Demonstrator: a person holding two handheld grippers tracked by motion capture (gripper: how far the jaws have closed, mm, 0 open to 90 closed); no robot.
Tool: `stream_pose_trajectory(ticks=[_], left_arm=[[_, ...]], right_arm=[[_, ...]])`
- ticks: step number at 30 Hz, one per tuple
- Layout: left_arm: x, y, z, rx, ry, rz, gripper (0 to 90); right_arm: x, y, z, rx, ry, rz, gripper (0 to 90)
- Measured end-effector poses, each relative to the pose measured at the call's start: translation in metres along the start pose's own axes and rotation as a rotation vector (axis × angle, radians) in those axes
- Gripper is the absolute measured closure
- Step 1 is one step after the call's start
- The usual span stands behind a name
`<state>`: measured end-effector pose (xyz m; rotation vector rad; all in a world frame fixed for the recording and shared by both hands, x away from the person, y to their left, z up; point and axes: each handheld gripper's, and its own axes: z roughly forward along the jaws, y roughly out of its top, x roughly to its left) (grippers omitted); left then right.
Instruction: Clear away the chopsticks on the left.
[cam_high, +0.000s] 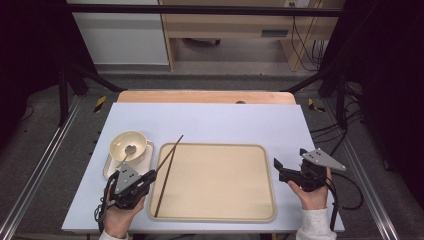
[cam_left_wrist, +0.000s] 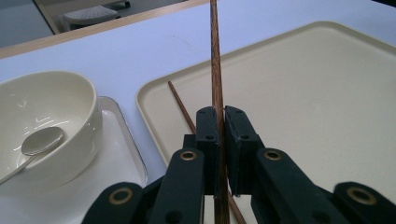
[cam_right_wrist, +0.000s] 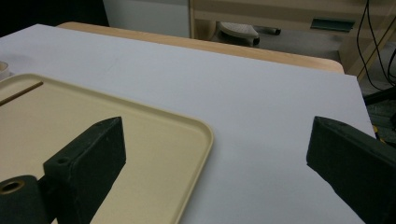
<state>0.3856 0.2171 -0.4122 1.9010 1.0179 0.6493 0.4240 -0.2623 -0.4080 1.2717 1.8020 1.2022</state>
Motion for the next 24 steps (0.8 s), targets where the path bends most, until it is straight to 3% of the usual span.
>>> stream_pose_trajectory(ticks=[14, 24], left_arm=[[-0.008, 0.01, 0.012, 0.0, 0.061, -0.049, 84.7], [-0.019, 0.006, 0.023, -0.02, 0.093, -0.119, 84.7]], right_arm=[[0.0, 0.0, -0.002, -0.01, -0.001, -0.003, 5.3], [0.001, 0.001, -0.002, -0.015, 0.002, 0.002, 5.5]])
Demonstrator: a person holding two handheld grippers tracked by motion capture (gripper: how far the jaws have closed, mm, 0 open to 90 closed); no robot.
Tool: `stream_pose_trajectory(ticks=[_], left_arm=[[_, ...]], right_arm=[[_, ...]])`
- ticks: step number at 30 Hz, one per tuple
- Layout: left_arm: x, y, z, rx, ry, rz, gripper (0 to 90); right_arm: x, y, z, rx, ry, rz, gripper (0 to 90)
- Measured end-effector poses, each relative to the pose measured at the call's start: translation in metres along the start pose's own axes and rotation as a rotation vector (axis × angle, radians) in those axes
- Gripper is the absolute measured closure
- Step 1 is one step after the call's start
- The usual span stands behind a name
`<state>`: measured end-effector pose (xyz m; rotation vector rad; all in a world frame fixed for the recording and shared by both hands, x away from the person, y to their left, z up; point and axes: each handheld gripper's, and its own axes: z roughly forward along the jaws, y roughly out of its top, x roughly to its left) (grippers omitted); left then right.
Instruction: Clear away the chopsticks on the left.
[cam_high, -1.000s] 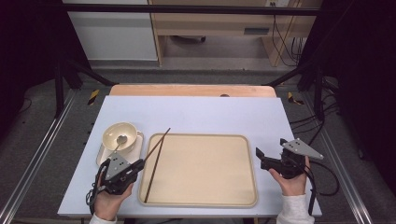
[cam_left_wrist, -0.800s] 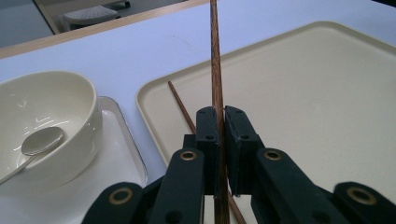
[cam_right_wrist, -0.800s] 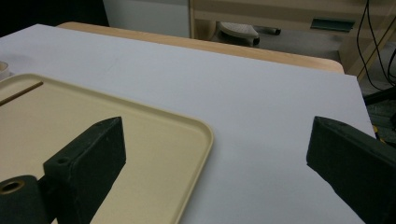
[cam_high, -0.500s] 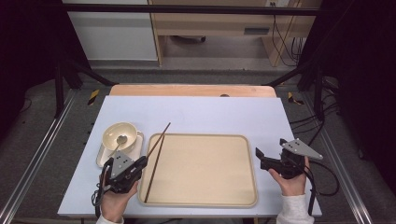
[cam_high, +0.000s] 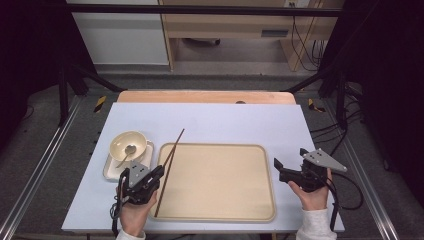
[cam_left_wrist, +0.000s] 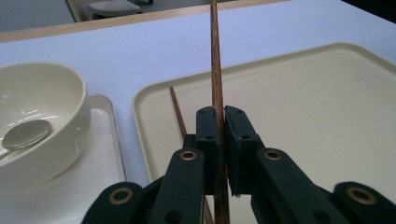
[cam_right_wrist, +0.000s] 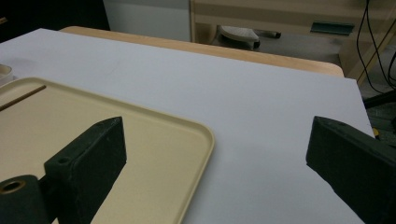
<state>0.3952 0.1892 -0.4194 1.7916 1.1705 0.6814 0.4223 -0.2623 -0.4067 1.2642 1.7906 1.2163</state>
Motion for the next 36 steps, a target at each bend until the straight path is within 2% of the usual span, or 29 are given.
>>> stream_pose_trajectory(ticks=[6, 7, 9, 11, 16, 24, 32, 36], left_arm=[[-0.006, -0.011, 0.004, -0.007, 0.008, -0.05, 84.7], [-0.009, -0.013, 0.004, -0.008, 0.025, -0.049, 84.7], [-0.011, -0.015, 0.005, -0.016, 0.021, -0.071, 84.7], [-0.015, -0.016, 0.007, -0.021, 0.042, -0.069, 84.7], [-0.025, -0.023, 0.013, -0.016, 0.046, -0.082, 84.6], [-0.031, -0.034, 0.023, -0.002, 0.061, -0.144, 84.6], [-0.032, -0.041, 0.032, 0.027, 0.066, -0.169, 84.6], [-0.032, -0.044, 0.035, 0.051, 0.088, -0.159, 84.6]], right_arm=[[0.0, -0.001, 0.001, 0.005, 0.003, 0.001, 5.5], [0.0, -0.001, 0.001, 0.004, 0.003, 0.001, 5.5], [0.0, -0.001, 0.001, 0.001, 0.002, -0.003, 5.5], [0.0, -0.001, 0.001, 0.004, 0.003, 0.002, 5.5], [0.0, -0.001, 0.002, 0.007, 0.005, 0.002, 5.5], [0.0, -0.001, 0.002, 0.008, 0.002, -0.002, 5.7], [0.0, -0.002, 0.002, 0.01, 0.003, -0.001, 5.7], [0.001, -0.002, 0.003, 0.012, 0.004, -0.001, 5.7]])
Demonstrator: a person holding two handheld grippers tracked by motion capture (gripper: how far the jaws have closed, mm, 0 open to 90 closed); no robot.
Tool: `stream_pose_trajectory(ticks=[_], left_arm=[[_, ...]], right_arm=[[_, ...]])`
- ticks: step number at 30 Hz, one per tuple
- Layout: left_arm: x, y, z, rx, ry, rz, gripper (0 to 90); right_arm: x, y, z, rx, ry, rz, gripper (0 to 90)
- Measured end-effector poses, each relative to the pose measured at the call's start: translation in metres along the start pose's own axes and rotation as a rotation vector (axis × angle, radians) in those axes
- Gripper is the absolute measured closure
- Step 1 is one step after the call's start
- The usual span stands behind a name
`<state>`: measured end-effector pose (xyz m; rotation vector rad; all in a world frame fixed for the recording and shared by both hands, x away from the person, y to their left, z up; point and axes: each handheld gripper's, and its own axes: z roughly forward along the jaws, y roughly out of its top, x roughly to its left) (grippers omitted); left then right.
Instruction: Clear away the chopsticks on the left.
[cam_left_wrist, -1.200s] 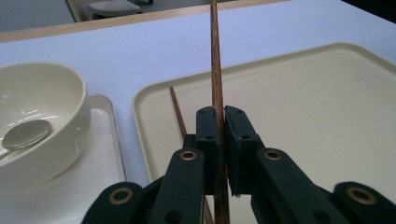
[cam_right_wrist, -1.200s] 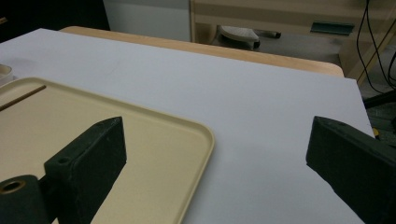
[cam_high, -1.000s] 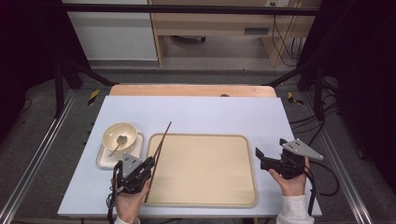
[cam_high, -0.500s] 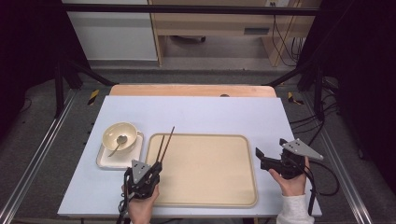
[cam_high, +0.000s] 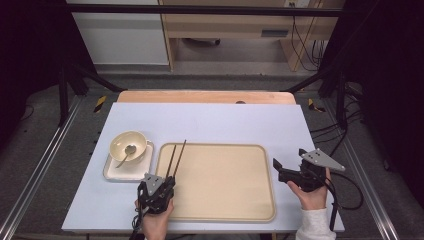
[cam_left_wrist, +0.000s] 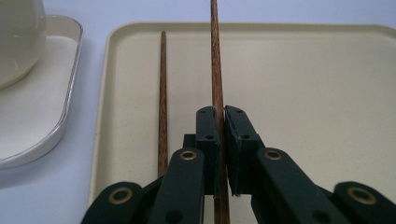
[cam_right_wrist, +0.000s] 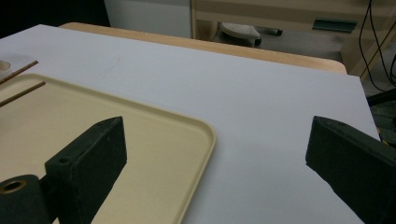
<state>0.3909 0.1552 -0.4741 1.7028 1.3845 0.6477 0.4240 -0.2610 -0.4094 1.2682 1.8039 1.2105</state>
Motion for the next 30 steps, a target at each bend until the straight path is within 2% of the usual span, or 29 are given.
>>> stream_pose_trajectory(ticks=[12, 23, 30], left_arm=[[0.001, -0.003, 0.008, 0.047, 0.034, 0.0, 84.5], [0.001, -0.001, 0.015, 0.123, 0.06, 0.012, 84.4], [0.001, 0.0, 0.016, 0.125, 0.058, 0.019, 83.8]], right_arm=[[0.0, 0.0, 0.0, 0.0, 0.003, -0.004, 5.8], [0.0, 0.0, 0.0, 0.0, 0.004, -0.004, 5.8], [0.0, 0.0, 0.0, -0.001, 0.003, -0.005, 5.8]])
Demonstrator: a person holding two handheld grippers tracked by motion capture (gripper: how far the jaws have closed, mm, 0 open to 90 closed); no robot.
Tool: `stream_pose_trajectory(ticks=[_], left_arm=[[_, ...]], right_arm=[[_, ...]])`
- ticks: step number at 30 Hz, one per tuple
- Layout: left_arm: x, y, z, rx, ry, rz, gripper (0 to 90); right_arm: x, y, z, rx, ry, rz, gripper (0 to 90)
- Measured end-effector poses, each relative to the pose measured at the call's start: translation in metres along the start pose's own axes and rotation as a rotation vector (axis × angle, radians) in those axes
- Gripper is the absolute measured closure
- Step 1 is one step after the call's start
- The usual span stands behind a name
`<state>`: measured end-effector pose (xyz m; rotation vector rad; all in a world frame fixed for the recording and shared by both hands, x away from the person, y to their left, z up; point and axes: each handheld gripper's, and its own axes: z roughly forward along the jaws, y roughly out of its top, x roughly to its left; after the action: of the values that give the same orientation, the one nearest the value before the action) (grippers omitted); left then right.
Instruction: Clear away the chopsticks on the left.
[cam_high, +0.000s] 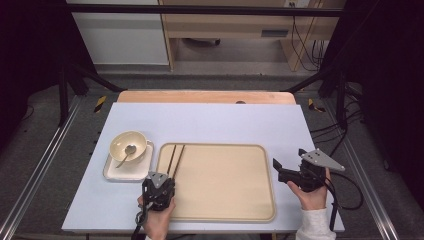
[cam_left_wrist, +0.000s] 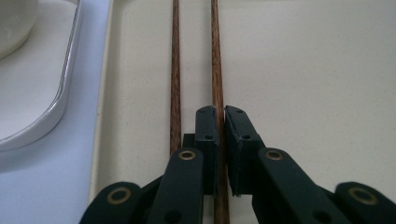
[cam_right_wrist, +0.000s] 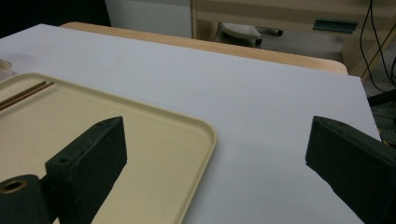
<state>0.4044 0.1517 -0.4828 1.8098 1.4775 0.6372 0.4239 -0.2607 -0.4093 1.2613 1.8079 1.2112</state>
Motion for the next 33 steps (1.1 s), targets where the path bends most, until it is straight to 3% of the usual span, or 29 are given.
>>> stream_pose_trajectory(ticks=[9, 16, 20, 25, 29, 33], left_arm=[[0.0, 0.001, -0.001, -0.01, -0.014, 0.024, 79.8], [0.005, 0.012, -0.014, -0.064, -0.081, 0.081, 71.4], [0.01, 0.022, -0.016, -0.101, -0.134, 0.163, 73.0], [0.02, 0.031, -0.008, -0.086, -0.243, 0.212, 81.2], [0.023, 0.035, 0.003, -0.056, -0.279, 0.291, 86.1], [0.023, 0.037, 0.012, -0.01, -0.283, 0.341, 89.5]], right_arm=[[0.0, 0.0, 0.0, 0.001, 0.0, 0.0, 5.7], [0.0, 0.0, 0.0, 0.002, -0.002, 0.0, 5.7], [-0.001, 0.0, 0.0, 0.0, -0.003, 0.004, 5.7], [-0.001, -0.001, 0.0, 0.002, -0.005, 0.002, 5.7], [-0.001, -0.001, 0.0, 0.003, -0.005, 0.002, 5.7], [-0.001, -0.001, 0.0, 0.003, -0.006, 0.003, 5.8]])
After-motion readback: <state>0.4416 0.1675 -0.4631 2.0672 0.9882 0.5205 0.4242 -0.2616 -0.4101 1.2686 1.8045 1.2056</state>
